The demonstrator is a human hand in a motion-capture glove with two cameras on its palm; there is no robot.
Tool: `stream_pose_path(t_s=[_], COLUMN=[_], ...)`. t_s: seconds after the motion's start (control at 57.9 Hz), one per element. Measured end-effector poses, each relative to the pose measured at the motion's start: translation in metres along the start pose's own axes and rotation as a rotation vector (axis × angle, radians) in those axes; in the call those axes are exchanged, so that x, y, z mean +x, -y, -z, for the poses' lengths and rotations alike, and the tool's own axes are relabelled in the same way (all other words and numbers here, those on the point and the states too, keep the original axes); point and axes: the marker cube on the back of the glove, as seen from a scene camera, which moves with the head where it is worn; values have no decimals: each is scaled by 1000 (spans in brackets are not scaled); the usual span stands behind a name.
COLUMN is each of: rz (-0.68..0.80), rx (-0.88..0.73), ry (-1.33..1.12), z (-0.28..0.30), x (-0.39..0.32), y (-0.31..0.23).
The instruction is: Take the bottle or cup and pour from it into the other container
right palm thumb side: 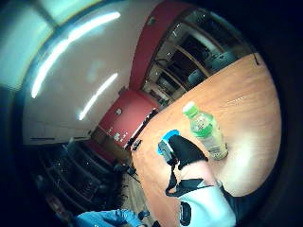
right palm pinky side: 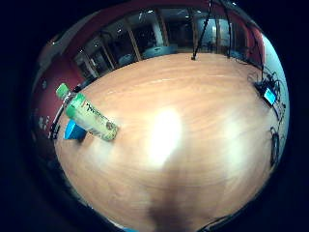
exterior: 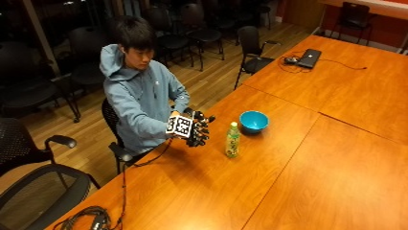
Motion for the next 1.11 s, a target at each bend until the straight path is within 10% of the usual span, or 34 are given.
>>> stream_pose_path(t_s=[1.106], rz=[-147], rx=[-179], ry=[354], z=[-114], x=[-6], y=[-15])
